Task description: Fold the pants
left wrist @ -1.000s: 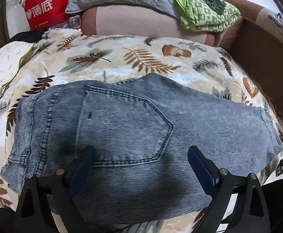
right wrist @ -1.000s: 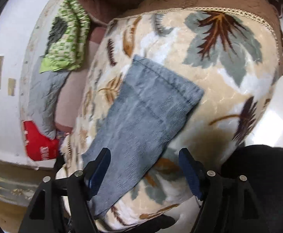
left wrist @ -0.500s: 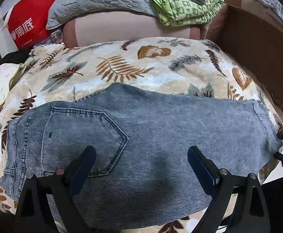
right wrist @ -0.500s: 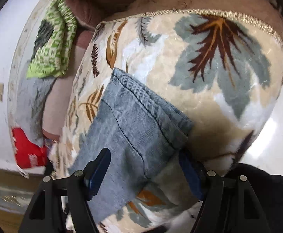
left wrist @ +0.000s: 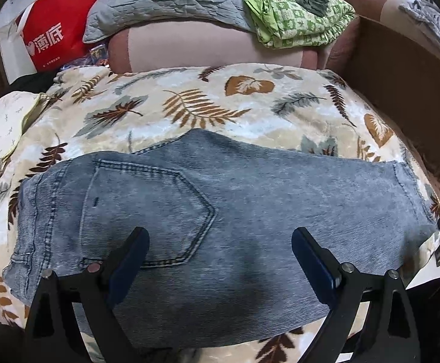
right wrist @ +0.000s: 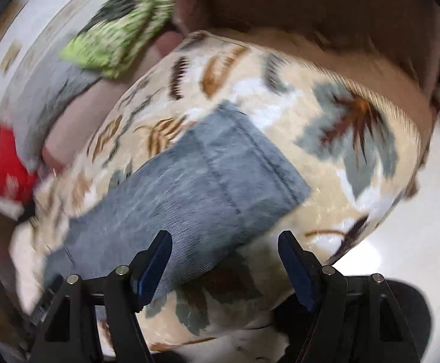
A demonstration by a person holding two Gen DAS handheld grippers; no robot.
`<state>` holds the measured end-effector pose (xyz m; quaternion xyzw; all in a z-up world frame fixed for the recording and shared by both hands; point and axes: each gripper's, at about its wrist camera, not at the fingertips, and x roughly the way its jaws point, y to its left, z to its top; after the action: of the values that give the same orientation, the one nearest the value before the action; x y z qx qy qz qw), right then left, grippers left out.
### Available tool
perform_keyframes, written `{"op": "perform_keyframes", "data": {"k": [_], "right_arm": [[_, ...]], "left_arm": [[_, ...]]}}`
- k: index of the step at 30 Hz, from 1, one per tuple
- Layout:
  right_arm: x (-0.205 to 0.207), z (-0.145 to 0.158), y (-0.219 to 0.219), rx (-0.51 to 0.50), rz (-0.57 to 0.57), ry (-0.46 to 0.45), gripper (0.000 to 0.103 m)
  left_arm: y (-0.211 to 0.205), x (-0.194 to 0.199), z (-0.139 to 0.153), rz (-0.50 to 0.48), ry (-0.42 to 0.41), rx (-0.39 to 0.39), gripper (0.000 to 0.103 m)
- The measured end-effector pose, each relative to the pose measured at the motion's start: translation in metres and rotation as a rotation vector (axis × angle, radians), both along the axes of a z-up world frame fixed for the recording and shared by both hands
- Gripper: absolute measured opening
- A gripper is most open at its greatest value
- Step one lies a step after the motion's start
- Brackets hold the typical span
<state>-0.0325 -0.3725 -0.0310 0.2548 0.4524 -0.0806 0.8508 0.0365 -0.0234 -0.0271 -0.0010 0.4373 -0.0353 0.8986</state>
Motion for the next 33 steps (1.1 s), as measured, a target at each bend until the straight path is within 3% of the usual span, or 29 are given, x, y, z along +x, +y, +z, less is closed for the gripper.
{"op": "perform_keyframes", "data": {"k": [5,12,15,22,28,33], "right_arm": [[0.015,0.029,0.062,-0.273,0.144,-0.040,0.078],[0.021,0.025,0.095,-0.325,0.214,-0.030,0.079],[0.015,0.018,0.077,-0.213,0.181,-0.030,0.079],[-0.013,-0.046,-0.038,0.388,-0.112,0.003,0.079],[-0.004,-0.069,-0.078,0.564,-0.172,-0.041,0.079],[0.009,-0.073,-0.090,0.565,-0.213,-0.056,0.078]], "left_arm": [[0.010,-0.007,-0.001,0.018,0.003,0.014,0.095],[0.019,-0.011,0.003,0.049,-0.001,0.001,0.095],[0.007,-0.009,0.005,0.026,-0.003,0.002,0.095],[-0.049,0.005,0.002,-0.077,0.013,0.030,0.095],[-0.094,0.022,-0.014,-0.137,0.082,0.048,0.095],[-0.113,0.032,-0.024,-0.146,0.094,0.070,0.095]]}}
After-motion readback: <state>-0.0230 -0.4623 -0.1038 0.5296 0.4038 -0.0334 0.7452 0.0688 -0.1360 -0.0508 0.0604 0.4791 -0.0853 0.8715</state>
